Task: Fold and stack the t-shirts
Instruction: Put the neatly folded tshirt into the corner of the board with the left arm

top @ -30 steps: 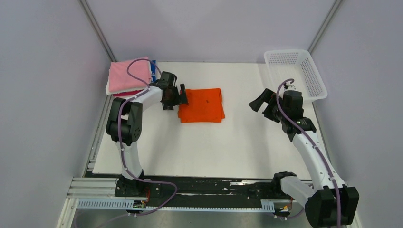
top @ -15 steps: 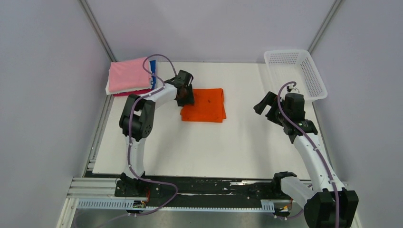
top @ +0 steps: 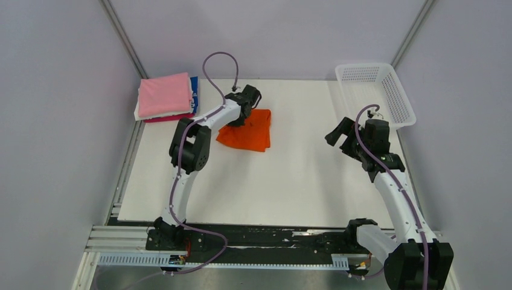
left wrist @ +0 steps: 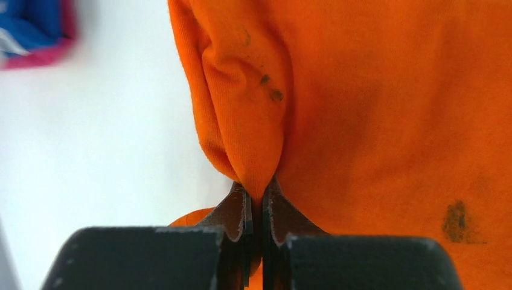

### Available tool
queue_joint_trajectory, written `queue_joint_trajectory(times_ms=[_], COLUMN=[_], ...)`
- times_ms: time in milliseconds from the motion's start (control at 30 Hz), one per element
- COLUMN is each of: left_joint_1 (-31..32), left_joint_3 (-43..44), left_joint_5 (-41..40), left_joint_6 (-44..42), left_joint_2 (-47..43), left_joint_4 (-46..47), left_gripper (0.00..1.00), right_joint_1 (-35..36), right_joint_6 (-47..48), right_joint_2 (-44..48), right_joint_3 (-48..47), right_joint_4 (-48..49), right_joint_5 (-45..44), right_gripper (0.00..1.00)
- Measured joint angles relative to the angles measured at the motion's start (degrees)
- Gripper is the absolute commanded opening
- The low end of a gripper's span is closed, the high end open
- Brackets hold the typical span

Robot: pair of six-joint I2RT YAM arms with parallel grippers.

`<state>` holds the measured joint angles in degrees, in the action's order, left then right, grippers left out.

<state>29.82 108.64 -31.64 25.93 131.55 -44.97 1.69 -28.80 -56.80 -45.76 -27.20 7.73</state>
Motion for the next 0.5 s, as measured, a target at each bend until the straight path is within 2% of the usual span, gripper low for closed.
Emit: queue_joint_trajectory(times_ms=[200,500], left_joint_1=[-5.7,-15.4], left_joint_3=[1.6,2.6], left_joint_5=[-7.0,-10.8], left_joint_6=[-10.1,-26.2], left_joint_2=[-0.5,-3.5], left_joint_4=[1.6,9.4], left_gripper=[0.00,0.00], right_joint_1=[-0.8,-3.6], right_joint_6=[0.0,0.0], right_joint_2=[-0.2,-2.9], right_joint_3=[0.0,0.0], right_joint_4=[0.0,0.1], right_joint_5=[0.5,1.0], right_gripper=[1.00,1.00])
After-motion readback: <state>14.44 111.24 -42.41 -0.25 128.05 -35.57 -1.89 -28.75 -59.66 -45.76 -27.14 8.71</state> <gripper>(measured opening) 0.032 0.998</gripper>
